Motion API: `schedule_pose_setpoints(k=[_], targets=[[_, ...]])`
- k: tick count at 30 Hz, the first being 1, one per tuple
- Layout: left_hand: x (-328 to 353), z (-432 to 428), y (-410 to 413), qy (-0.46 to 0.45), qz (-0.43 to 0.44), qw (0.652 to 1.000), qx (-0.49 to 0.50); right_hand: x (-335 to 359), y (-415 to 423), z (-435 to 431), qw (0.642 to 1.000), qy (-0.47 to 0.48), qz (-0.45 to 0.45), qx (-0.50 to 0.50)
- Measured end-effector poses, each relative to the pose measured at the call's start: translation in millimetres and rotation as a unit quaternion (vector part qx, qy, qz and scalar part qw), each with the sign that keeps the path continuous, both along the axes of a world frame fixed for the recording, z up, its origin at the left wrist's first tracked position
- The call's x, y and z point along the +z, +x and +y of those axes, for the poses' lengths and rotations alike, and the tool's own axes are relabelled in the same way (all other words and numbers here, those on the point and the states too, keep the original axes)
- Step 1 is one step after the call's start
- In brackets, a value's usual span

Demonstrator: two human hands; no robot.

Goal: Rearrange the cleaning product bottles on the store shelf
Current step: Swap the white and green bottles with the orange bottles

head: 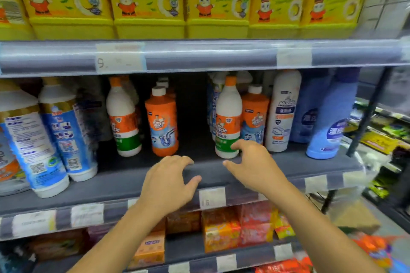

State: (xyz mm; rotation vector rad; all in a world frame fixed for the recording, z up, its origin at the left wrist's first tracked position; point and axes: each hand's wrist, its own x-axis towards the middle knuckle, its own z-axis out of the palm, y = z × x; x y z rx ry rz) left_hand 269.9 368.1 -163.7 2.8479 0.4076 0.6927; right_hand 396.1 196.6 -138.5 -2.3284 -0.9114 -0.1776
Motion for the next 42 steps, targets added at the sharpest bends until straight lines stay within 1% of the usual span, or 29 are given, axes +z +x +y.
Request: schedule_pose_setpoints(k=[3,6,8,11,13,15,19,22,24,27,30,33,35,37,39,42], targets=[[9.7,-17.7,36.3,-0.093,-0.028,0.995,-0.003,-2.2,26.8,-17.1,0.999,0.039,0.010,-0.026],[17.9,-28.6,72.5,-0.179,-0.074,0.981,0.007,-2.9,50.3,-21.5,0.994,0.069,0.036,-0.076],[22.4,-34.3,94.7,-0.236,-0.100,0.966,0.022,-2.6,61.8,-18.5,0.984,0.146,0.041,-0.088],[26.6,-42.0,125.0,-0.288,-0.115,0.950,0.024,-3.4,71.7,-9.6,0.955,0.287,0.028,-0.073],[28.0,-45.6,142.1,-0.312,-0.105,0.944,0.033,-6.8,77.7,-2.9,0.942,0.328,0.005,-0.071],[26.4,-48.4,154.7,-0.329,-0.092,0.938,0.054,-10.9,83.8,3.7,0.944,0.320,-0.039,-0.075],[17.6,-51.0,167.3,-0.367,-0.100,0.922,0.069,-16.2,94.8,12.7,0.956,0.257,-0.114,-0.079],[14.8,-51.9,167.1,-0.381,-0.137,0.911,0.076,-16.0,97.9,13.6,0.958,0.272,-0.053,-0.073],[11.8,-52.4,162.8,-0.371,-0.165,0.911,0.074,-17.3,100.7,16.2,0.957,0.278,-0.007,-0.084],[7.2,-55.2,147.8,-0.354,-0.201,0.911,0.066,-19.0,102.2,19.7,0.961,0.241,0.040,-0.133],[8.0,-59.8,129.7,-0.358,-0.217,0.906,0.059,-18.4,103.0,21.7,0.963,0.221,0.034,-0.150],[15.6,-63.9,112.0,-0.367,-0.220,0.902,0.052,-12.6,100.0,20.5,0.964,0.213,0.049,-0.149],[24.7,-62.6,99.4,-0.376,-0.221,0.899,0.045,-10.8,92.3,19.6,0.965,0.217,0.014,-0.149],[34.5,-58.3,84.9,-0.377,-0.219,0.899,0.034,-8.4,79.1,19.1,0.960,0.241,-0.025,-0.140],[41.8,-52.2,66.6,-0.378,-0.219,0.899,0.023,-3.5,64.8,21.4,0.957,0.261,-0.019,-0.127],[44.6,-39.9,34.3,-0.394,-0.221,0.892,0.021,4.5,43.0,29.9,0.960,0.260,0.016,-0.105]])
